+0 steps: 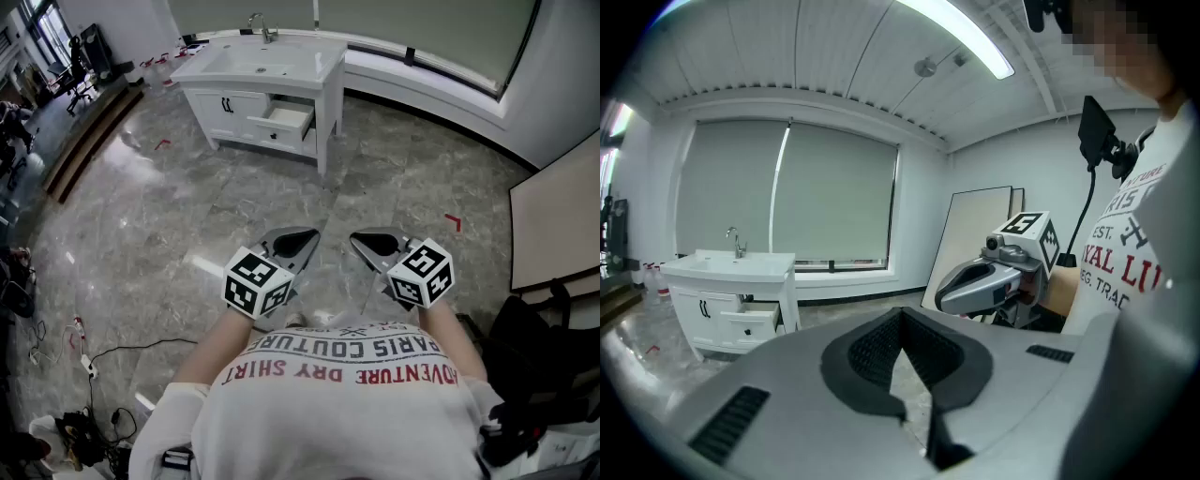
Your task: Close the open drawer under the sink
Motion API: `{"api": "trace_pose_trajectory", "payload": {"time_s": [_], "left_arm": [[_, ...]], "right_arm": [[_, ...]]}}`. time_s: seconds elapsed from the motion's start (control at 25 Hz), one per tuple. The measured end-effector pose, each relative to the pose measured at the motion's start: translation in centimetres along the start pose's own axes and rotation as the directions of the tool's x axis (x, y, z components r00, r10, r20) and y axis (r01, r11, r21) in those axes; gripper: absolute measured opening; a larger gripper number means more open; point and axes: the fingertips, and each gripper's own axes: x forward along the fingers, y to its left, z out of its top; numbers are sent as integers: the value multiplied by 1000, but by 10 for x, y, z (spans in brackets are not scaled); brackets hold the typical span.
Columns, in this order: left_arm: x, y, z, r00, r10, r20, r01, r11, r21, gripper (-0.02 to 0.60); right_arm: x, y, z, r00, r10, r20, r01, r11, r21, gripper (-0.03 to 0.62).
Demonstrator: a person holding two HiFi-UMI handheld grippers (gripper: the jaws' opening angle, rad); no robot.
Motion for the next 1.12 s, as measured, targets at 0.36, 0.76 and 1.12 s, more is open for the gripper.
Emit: {"api": "trace_pose_trajectory", "payload": {"time_s": [0.36, 0.76, 1.12], "left_arm": [[4, -6, -2, 1000, 0, 5, 0, 1000, -6, 0], [14, -26, 2, 1000, -23, 4, 23, 1000, -13, 0], [19, -48, 4, 998, -64, 12, 64, 997, 36, 0]], "right_arm": [[-7, 0, -4, 1000, -7, 11, 7, 1000, -4, 1], [-24, -5, -6, 999, -14, 43, 14, 1000, 6, 2], [-32, -7, -14, 999, -10, 36, 9, 1000, 17, 2]]}}
